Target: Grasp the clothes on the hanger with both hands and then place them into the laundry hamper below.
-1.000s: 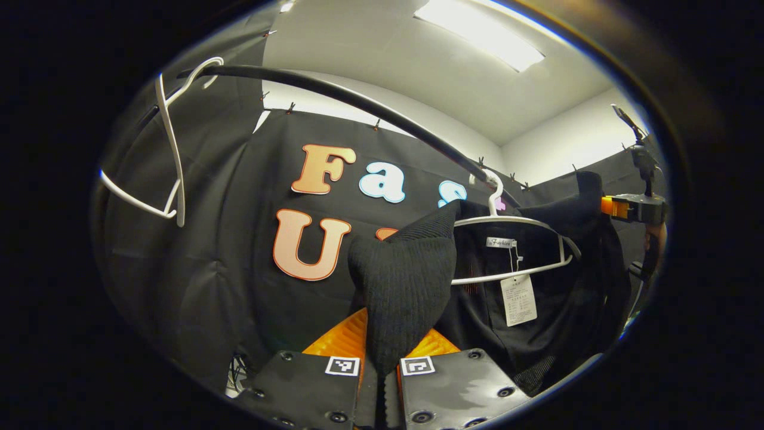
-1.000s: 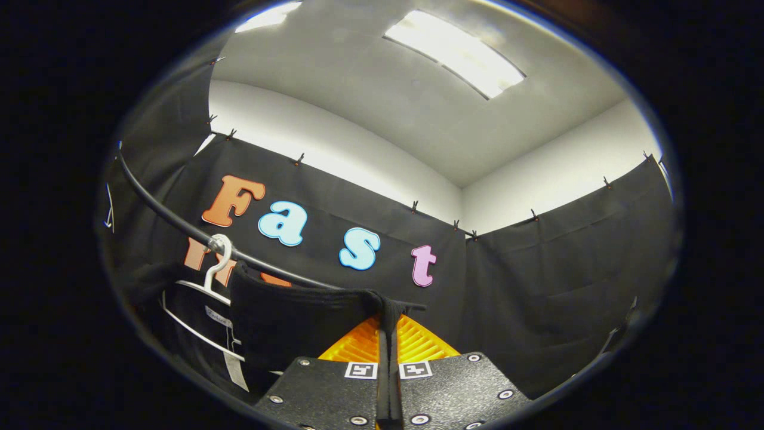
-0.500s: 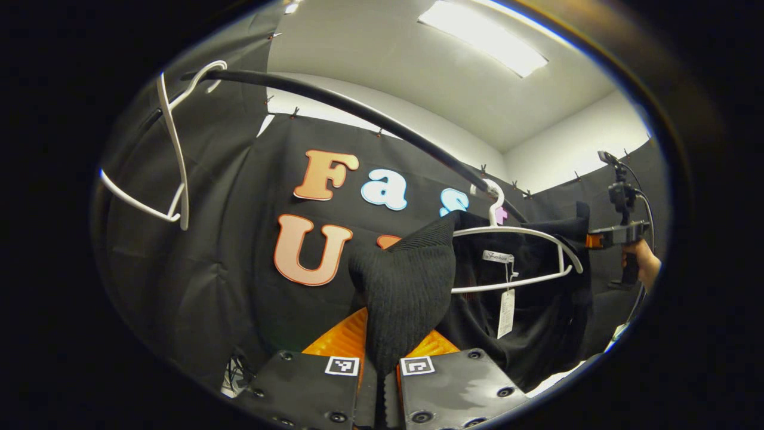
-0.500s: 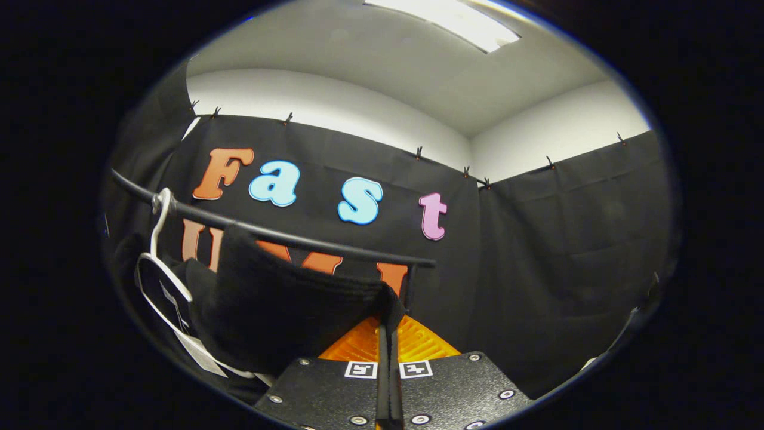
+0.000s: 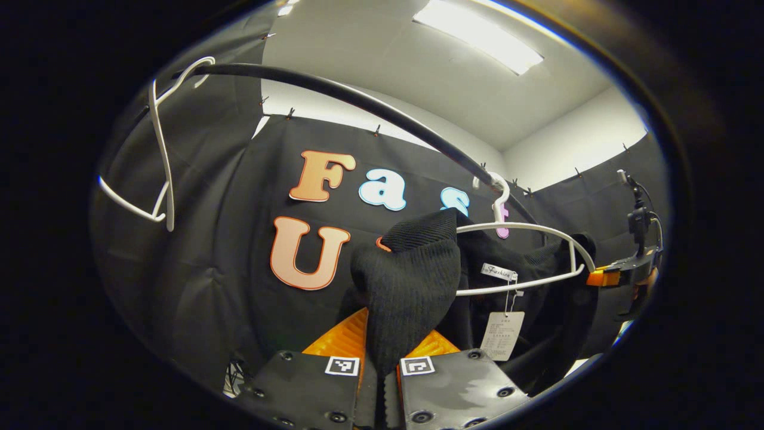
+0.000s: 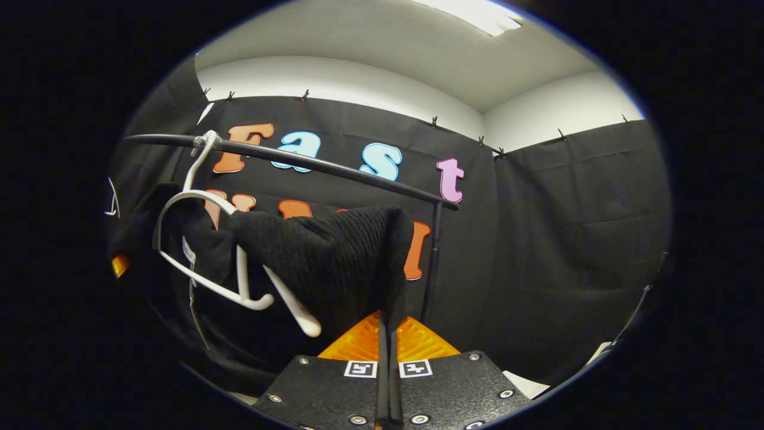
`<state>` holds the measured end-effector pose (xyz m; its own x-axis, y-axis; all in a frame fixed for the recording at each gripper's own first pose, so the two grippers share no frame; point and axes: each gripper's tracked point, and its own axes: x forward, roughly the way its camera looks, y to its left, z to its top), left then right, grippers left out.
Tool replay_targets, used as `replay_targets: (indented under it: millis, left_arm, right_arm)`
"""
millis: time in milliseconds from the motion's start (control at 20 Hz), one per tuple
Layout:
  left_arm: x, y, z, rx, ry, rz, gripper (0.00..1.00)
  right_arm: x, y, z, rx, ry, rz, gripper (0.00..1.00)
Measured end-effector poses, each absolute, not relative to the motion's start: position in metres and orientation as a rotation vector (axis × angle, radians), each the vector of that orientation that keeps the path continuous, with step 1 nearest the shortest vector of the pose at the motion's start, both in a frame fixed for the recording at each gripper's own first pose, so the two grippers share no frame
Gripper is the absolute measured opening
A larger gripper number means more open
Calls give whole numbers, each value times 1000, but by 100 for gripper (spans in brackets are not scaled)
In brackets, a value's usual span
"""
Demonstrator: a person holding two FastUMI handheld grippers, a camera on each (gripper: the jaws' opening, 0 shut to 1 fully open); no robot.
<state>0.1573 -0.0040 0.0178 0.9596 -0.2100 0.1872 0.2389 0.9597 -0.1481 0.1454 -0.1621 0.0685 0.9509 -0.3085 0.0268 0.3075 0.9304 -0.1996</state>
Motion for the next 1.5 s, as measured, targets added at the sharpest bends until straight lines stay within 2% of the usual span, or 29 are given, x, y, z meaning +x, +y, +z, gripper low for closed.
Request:
replay_targets:
  millis: [350,750,1150,1200,1250,1300,1350,1400,1450,1500]
  left_arm:
    - [197,25,54,-126,-218,-168,12]
    - [243,53,82,-29,-206,-71,11]
    - [285,70,46,-12,-88,30,11]
    - [287,67,42,-22,-88,17,11]
    - [284,66,38,-20,-76,10,11]
    - [283,68,33,-12,-64,9,12]
    - [282,69,28,-5,-59,6,12]
    - [279,71,25,2,-57,9,12]
    - [273,73,24,11,-58,11,12]
    - [271,76,23,22,-59,18,12]
  right_arm:
    - [113,-128,36,-174,27,-273,0]
    - [108,-111,20,-126,5,-265,0]
    - [108,-87,-30,-60,71,-214,0]
    - [107,-82,-34,-60,79,-203,7]
    - [106,-75,-39,-60,88,-193,0]
    - [104,-71,-43,-59,95,-182,0]
    - [104,-64,-48,-56,105,-168,7]
    - [104,-58,-52,-56,112,-157,6]
    - [104,-55,-54,-56,116,-150,0]
    - [105,-52,-58,-52,120,-141,0]
